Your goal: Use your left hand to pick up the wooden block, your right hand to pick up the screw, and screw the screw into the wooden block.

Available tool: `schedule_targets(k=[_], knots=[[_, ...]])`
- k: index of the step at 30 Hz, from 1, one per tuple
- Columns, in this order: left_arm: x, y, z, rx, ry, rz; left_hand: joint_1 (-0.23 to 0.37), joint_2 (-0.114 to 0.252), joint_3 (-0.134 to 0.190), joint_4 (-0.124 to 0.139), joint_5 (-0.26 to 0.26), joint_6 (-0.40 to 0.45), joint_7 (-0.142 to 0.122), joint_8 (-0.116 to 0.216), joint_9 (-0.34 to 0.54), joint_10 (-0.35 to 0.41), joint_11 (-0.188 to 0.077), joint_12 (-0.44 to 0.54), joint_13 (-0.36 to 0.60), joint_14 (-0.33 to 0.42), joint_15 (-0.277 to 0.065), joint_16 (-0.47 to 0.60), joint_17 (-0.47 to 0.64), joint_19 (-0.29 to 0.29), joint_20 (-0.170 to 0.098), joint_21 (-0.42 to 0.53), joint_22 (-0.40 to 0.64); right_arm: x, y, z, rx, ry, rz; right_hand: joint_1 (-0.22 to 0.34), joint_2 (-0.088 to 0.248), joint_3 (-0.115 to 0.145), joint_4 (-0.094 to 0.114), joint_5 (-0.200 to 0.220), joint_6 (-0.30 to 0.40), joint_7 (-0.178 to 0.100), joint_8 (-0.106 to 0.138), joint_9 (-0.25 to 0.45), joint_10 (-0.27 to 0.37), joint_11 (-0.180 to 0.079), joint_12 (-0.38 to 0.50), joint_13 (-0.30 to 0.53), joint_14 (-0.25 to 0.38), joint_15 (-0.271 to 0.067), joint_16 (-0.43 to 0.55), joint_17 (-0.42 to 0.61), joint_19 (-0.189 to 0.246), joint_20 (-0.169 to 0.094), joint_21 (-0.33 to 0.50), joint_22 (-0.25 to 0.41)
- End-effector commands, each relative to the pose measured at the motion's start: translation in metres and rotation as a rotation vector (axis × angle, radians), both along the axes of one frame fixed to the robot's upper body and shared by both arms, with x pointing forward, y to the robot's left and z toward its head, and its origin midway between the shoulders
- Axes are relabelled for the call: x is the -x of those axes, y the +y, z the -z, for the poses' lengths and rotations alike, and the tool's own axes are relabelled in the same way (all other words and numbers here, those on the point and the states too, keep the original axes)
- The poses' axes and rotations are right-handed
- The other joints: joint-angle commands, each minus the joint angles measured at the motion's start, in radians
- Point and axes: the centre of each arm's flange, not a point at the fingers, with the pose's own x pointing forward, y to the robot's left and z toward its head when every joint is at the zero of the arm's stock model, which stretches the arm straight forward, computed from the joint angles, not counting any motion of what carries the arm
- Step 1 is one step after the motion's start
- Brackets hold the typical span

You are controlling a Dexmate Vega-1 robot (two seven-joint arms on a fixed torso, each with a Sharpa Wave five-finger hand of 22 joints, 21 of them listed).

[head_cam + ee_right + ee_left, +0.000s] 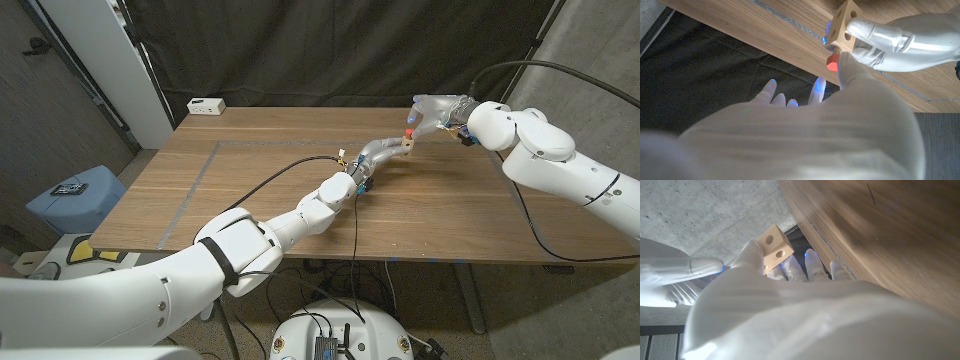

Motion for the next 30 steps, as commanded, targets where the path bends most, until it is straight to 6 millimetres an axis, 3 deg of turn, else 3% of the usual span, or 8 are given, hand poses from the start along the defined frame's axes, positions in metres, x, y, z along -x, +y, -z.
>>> schedule_targets(k=[1,30], knots=[[-0.0014,-0.0004,-0.0008,-0.006,0.007,0.002,-0.001,-0.011,0.006,-0.010,0.001,0.030,0.001,0.012,0.005,0.011,-0.001,0.006,-0.002,0.011,-0.037,0.002,0.002,0.006,-0.001,0.006,0.004,-0.0027,0.0001,-0.0073,-0.008,0.011,-0.012,-0.002,-0.001,-0.001,0.005,0.000,-0.004,0.002,-0.003,0.000,-0.012,0.000,-0.002,0.002,-0.012,0.002,-0.005,0.002,-0.003,-0.003,-0.002,0.002],[0.0016,0.0020,0.0021,0.001,-0.004,0.013,0.004,-0.025,0.016,-0.031,0.003,0.059,0.001,0.015,0.002,0.026,-0.003,0.006,-0.016,0.018,-0.050,0.000,0.000,0.007,-0.011,0.006,0.004,-0.0020,0.0040,-0.0099,0.023,0.063,-0.016,-0.018,0.008,-0.005,0.014,0.002,-0.019,-0.004,-0.021,-0.011,-0.036,0.009,-0.003,0.003,-0.029,0.013,-0.005,0.004,-0.011,0.001,0.000,0.003]])
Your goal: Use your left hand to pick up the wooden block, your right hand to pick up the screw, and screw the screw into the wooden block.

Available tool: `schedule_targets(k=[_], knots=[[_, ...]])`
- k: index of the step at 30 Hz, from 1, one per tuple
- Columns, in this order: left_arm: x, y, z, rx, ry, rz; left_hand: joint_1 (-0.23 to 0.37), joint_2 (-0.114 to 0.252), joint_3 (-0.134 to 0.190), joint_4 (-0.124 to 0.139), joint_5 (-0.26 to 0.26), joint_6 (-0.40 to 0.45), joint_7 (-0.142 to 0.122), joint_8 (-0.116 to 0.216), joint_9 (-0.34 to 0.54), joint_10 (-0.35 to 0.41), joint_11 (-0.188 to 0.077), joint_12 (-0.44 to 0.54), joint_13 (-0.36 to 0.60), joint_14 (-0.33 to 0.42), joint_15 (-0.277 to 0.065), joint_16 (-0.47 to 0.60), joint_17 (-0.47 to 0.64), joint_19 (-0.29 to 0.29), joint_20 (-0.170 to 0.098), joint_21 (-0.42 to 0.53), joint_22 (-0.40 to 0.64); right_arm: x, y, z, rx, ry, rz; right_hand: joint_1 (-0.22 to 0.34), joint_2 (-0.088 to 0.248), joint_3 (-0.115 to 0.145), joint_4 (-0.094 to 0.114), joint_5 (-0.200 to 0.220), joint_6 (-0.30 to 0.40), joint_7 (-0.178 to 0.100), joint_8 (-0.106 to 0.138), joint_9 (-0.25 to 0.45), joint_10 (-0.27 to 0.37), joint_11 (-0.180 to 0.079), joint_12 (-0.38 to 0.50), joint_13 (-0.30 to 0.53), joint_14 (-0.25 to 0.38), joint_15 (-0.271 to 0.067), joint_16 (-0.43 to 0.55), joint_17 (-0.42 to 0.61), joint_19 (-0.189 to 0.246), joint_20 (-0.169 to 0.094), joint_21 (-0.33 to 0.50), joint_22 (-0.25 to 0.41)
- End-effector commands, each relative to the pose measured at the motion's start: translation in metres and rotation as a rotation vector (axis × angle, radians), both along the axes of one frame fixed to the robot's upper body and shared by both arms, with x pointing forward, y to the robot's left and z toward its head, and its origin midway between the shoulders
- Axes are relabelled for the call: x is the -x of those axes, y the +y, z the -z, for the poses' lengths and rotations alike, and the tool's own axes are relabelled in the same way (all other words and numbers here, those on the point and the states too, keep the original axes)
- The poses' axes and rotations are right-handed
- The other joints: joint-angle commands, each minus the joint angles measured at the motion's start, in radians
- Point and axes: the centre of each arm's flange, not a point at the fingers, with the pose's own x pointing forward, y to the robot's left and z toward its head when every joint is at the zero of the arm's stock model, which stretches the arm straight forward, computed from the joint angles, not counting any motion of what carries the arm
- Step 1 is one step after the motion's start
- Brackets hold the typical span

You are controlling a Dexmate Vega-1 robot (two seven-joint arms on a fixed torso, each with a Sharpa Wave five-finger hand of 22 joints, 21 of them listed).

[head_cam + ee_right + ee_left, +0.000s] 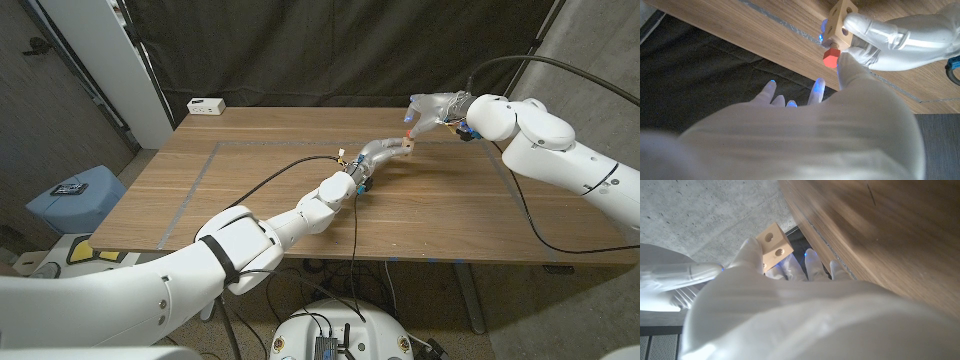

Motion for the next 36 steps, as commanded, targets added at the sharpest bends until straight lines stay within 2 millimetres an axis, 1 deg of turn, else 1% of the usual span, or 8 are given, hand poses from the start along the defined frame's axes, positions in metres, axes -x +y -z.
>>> schedule_targets(k=[1,4,7,16,24,31,33,36], knots=[[0.002,0.001,0.002,0.003,-0.006,0.003,0.006,-0.013,0.002,-0.005,0.004,0.017,-0.003,0.008,0.002,0.010,-0.001,0.006,0.000,0.006,-0.057,0.000,0.000,-0.002,-0.003,0.006,0.004,0.001,0.001,0.000,0.011,0.010,0.002,-0.013,0.004,0.002,0.007,0.002,0.017,0.002,0.003,-0.001,-0.011,-0.002,-0.003,0.004,-0.006,0.000,-0.005,0.004,-0.003,0.000,0.000,0.003],[0.002,0.002,0.002,0.004,-0.008,0.004,0.012,-0.014,0.004,-0.009,0.005,0.024,-0.007,0.010,0.002,0.013,-0.002,0.007,-0.001,0.007,-0.061,0.001,-0.001,-0.002,-0.005,0.006,0.003,0.001,0.001,0.001,0.011,0.015,0.003,-0.015,0.006,0.002,0.008,0.003,0.025,0.002,0.005,-0.002,-0.009,-0.002,-0.001,0.004,-0.006,0.000,-0.004,0.004,-0.002,0.000,0.000,0.003],[0.003,0.002,0.002,0.005,-0.010,0.004,0.008,-0.012,0.003,-0.006,0.005,0.017,-0.006,0.007,0.002,0.012,-0.001,0.006,-0.001,0.006,-0.058,0.001,0.001,-0.003,-0.002,0.006,0.004,0.001,0.001,0.002,0.012,0.018,0.005,-0.015,0.007,0.002,0.007,0.003,0.030,0.002,0.007,-0.002,-0.009,-0.008,0.000,0.004,-0.006,0.000,-0.004,0.004,-0.002,-0.001,0.001,0.003],[0.004,0.002,0.002,0.005,-0.014,0.005,0.029,-0.018,0.008,-0.019,0.007,0.043,-0.013,0.014,0.001,0.023,-0.002,0.008,-0.005,0.008,-0.069,0.002,0.000,-0.002,-0.010,0.006,0.003,0.006,0.000,0.003,0.011,0.027,0.012,-0.019,0.014,0.002,0.010,0.004,0.039,-0.001,0.008,-0.004,-0.005,-0.005,0.003,0.004,-0.006,0.003,-0.002,0.004,-0.001,0.001,0.002,0.003],[0.006,0.002,0.002,0.009,-0.018,0.004,0.032,-0.019,0.008,-0.019,0.007,0.045,-0.012,0.014,0.001,0.026,-0.001,0.007,-0.006,0.009,-0.069,0.003,0.001,-0.002,-0.009,0.006,0.003,0.010,0.000,0.002,0.016,0.038,0.007,-0.027,0.016,-0.001,0.013,0.005,0.039,-0.001,0.007,-0.005,-0.004,-0.001,0.005,0.004,-0.005,0.004,-0.001,0.005,-0.002,0.003,0.002,0.003],[0.006,0.002,0.002,0.011,-0.018,0.005,0.030,-0.019,0.007,-0.016,0.007,0.041,-0.012,0.011,0.001,0.026,-0.001,0.006,-0.007,0.008,-0.067,0.004,0.002,-0.002,-0.008,0.006,0.003,0.014,-0.001,0.001,0.019,0.058,0.005,-0.030,0.017,-0.003,0.012,0.005,0.017,-0.004,-0.003,-0.006,-0.016,0.000,0.001,0.005,-0.012,0.007,-0.002,0.005,-0.007,0.006,0.001,0.003],[0.007,0.001,0.003,0.011,-0.018,0.005,0.031,-0.019,0.006,-0.016,0.007,0.042,-0.012,0.011,0.001,0.026,-0.001,0.006,-0.007,0.009,-0.066,0.004,0.002,-0.002,-0.008,0.006,0.003,0.015,-0.001,0.001,0.016,0.063,0.002,-0.031,0.017,-0.003,0.012,0.006,0.007,-0.004,-0.008,-0.007,-0.022,0.005,0.000,0.005,-0.014,0.009,-0.003,0.005,-0.008,0.007,0.001,0.003],[0.007,0.001,0.003,0.010,-0.018,0.006,0.035,-0.021,0.007,-0.018,0.007,0.049,-0.013,0.014,0.001,0.029,-0.001,0.007,-0.007,0.008,-0.071,0.004,0.002,-0.001,-0.011,0.006,0.003,0.016,-0.002,0.002,0.017,0.065,0.004,-0.033,0.019,-0.004,0.012,0.006,-0.004,-0.006,-0.013,-0.008,-0.025,0.006,-0.001,0.005,-0.018,0.011,-0.003,0.005,-0.008,0.009,0.001,0.003]])
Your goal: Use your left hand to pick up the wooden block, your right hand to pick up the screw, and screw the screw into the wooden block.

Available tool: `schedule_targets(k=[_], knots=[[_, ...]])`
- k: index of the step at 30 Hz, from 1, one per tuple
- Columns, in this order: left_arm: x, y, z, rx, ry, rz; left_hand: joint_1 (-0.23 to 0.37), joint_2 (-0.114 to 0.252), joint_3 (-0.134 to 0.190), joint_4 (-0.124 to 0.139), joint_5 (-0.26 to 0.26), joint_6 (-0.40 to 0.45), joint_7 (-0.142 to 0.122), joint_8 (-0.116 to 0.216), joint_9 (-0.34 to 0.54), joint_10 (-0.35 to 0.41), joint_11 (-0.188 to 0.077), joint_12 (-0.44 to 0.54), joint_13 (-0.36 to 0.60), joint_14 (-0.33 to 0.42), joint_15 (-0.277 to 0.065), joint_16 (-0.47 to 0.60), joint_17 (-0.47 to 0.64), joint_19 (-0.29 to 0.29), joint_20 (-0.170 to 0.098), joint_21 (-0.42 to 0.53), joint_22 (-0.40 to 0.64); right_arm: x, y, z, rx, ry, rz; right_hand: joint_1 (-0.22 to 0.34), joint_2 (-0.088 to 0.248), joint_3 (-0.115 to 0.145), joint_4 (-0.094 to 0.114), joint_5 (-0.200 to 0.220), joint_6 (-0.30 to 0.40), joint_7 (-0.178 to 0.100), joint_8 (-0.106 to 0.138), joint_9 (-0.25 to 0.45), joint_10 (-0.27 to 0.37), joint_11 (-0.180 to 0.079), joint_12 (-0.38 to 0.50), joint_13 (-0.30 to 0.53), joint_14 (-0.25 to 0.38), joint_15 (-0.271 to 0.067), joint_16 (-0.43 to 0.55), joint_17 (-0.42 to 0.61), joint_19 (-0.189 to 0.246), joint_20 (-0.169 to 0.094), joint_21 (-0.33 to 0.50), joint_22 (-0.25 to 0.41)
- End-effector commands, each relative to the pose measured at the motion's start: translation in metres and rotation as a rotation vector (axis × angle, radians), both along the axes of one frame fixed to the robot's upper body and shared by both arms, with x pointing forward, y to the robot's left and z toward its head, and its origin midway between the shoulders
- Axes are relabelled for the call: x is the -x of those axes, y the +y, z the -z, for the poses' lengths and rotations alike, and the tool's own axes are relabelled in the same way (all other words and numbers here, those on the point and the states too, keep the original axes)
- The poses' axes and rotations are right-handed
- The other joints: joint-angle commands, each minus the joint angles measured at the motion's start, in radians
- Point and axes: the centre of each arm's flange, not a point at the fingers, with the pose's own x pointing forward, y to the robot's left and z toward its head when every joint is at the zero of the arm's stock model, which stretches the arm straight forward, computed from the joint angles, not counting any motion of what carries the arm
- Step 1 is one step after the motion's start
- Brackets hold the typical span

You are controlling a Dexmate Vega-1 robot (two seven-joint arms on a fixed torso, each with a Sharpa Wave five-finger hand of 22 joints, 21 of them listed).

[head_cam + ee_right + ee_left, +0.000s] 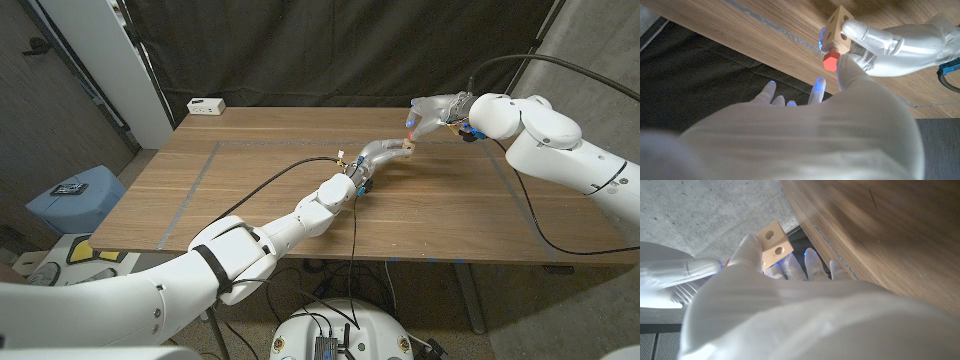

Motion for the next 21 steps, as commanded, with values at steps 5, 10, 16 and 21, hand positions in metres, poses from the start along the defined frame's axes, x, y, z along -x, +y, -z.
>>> schedule_targets(k=[5,10,16,21], knots=[[0.0018,-0.0005,0.0006,0.002,-0.003,0.001,0.018,0.001,0.002,-0.002,0.006,0.026,-0.010,0.004,0.005,0.015,0.001,0.008,0.003,0.007,-0.072,0.003,0.001,-0.001,-0.004,0.006,0.003,0.0056,-0.0040,0.0021,-0.002,0.022,-0.001,-0.017,0.007,-0.005,0.006,0.006,-0.028,-0.006,-0.017,-0.001,-0.022,0.008,-0.002,0.005,-0.015,0.008,-0.004,0.004,-0.005,0.006,0.001,0.003],[0.0022,-0.0009,0.0007,-0.001,-0.003,0.002,0.037,0.001,0.007,-0.008,0.006,0.042,-0.010,0.009,0.005,0.024,0.000,0.010,0.003,0.007,-0.077,0.004,0.001,-0.002,-0.007,0.006,0.003,0.0033,-0.0065,0.0043,-0.006,0.023,0.008,-0.024,0.009,-0.007,0.008,0.006,-0.040,-0.011,-0.024,-0.002,-0.027,0.012,-0.002,0.006,-0.017,0.010,-0.003,0.004,-0.004,0.007,0.002,0.003],[0.0025,-0.0012,0.0010,0.000,-0.002,0.001,0.044,-0.001,0.008,-0.009,0.005,0.053,-0.009,0.013,0.004,0.029,0.000,0.011,0.003,0.007,-0.079,0.004,0.001,-0.002,-0.009,0.005,0.003,0.0010,-0.0089,0.0065,-0.007,0.024,0.011,-0.032,0.009,-0.010,0.011,0.005,-0.037,-0.019,-0.024,-0.003,-0.029,0.013,-0.002,0.006,-0.016,0.010,-0.002,0.005,-0.004,0.008,0.002,0.003],[0.0024,-0.0019,0.0011,-0.001,-0.003,0.000,0.058,-0.002,0.011,-0.012,0.004,0.059,-0.010,0.015,0.004,0.035,-0.001,0.012,0.004,0.007,-0.081,0.004,0.001,-0.002,-0.010,0.005,0.003,-0.0007,-0.0107,0.0080,-0.009,0.019,0.018,-0.039,0.010,-0.013,0.013,0.004,-0.025,-0.029,-0.022,-0.004,-0.023,0.012,0.003,0.006,-0.014,0.002,0.000,0.006,-0.003,0.009,0.003,0.003]])
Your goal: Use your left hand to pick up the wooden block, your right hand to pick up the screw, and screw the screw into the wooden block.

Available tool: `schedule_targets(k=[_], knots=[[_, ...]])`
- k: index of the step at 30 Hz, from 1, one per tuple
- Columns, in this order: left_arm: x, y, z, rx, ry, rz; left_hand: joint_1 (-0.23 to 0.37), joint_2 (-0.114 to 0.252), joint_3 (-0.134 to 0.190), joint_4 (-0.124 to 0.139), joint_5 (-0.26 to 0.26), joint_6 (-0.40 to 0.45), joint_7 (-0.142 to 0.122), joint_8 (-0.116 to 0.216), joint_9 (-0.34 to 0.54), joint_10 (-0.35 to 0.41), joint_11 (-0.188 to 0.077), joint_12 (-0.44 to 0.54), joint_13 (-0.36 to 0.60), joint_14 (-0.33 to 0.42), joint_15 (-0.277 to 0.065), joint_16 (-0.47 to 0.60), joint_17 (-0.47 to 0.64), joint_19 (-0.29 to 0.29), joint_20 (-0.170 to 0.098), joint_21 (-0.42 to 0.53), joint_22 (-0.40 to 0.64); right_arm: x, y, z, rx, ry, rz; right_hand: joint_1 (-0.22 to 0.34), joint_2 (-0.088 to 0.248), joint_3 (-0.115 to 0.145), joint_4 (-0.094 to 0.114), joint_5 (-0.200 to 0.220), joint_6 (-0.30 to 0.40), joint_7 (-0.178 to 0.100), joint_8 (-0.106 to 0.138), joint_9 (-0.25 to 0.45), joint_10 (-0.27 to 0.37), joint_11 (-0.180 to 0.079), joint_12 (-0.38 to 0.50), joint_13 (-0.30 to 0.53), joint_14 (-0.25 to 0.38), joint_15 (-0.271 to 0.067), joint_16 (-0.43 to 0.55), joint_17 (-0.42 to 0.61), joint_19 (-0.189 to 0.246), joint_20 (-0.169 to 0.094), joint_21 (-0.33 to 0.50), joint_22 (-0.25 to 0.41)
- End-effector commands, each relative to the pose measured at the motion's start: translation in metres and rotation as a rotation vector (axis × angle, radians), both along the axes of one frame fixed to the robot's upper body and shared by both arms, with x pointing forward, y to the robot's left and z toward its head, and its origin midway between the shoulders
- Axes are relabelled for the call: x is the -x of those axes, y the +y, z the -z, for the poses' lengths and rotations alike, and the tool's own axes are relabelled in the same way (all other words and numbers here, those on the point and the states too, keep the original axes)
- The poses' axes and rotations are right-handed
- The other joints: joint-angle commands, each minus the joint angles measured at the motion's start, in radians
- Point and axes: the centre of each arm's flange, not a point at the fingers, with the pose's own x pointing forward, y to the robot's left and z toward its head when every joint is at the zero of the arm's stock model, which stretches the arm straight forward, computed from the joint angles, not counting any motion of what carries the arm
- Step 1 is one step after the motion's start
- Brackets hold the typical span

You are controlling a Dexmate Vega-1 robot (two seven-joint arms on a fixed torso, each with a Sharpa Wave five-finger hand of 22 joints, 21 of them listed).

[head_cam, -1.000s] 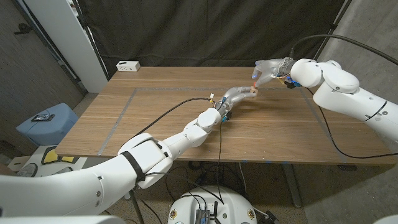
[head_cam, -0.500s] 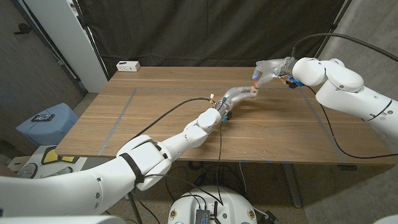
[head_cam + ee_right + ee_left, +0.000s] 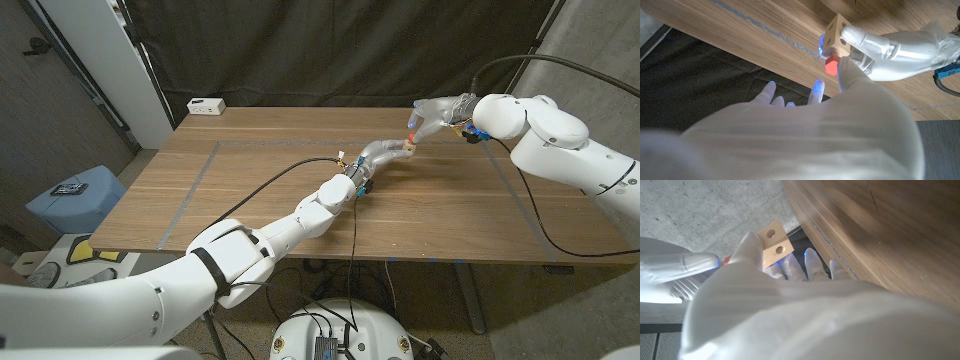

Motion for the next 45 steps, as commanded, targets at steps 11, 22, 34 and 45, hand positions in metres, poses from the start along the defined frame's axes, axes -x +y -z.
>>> schedule_targets(k=[11,22,34,45], knots=[[0.000,-0.003,0.000,-0.005,0.001,-0.001,0.029,-0.003,0.008,-0.002,0.004,0.047,-0.014,0.009,0.005,0.018,0.001,0.006,0.007,0.006,-0.083,0.004,0.002,0.000,-0.002,0.005,0.003,-0.007,-0.009,0.008,-0.009,0.008,0.021,-0.013,0.002,-0.003,0.001,0.004,0.016,-0.016,-0.003,-0.001,0.001,-0.002,0.005,0.001,-0.002,-0.013,0.001,0.006,0.004,0.003,0.004,0.003],[0.000,-0.004,0.000,-0.003,0.004,-0.001,0.041,-0.007,0.010,-0.003,0.002,0.056,-0.018,0.011,0.005,0.022,0.000,0.007,0.007,0.007,-0.085,0.005,0.002,0.000,-0.003,0.005,0.003,-0.008,-0.010,0.009,-0.008,0.016,0.022,-0.015,0.002,-0.004,0.000,0.003,0.013,-0.020,-0.006,-0.002,-0.001,0.000,0.005,0.002,-0.002,-0.012,0.002,0.006,0.004,0.003,0.004,0.003],[-0.001,-0.004,0.000,-0.005,0.005,-0.001,0.064,-0.007,0.016,-0.005,0.000,0.067,-0.017,0.014,0.004,0.031,-0.001,0.009,0.009,0.007,-0.091,0.004,0.002,-0.002,-0.002,0.005,0.003,-0.008,-0.011,0.013,-0.023,-0.003,0.025,-0.027,0.000,-0.009,0.002,0.000,0.031,-0.029,-0.002,-0.003,0.005,0.001,0.009,0.002,0.002,-0.009,0.005,0.008,0.008,0.005,0.005,0.003],[-0.001,-0.005,0.000,-0.006,0.006,0.000,0.072,-0.005,0.018,-0.002,-0.001,0.066,-0.014,0.013,0.004,0.034,-0.001,0.010,0.010,0.005,-0.090,0.003,0.003,-0.002,-0.003,0.005,0.003,-0.006,-0.011,0.014,-0.036,-0.031,0.024,-0.037,-0.001,-0.013,-0.003,-0.001,0.118,-0.024,0.033,-0.002,0.048,-0.014,0.026,0.002,0.032,-0.015,0.014,0.008,0.028,-0.004,0.011,0.003]])
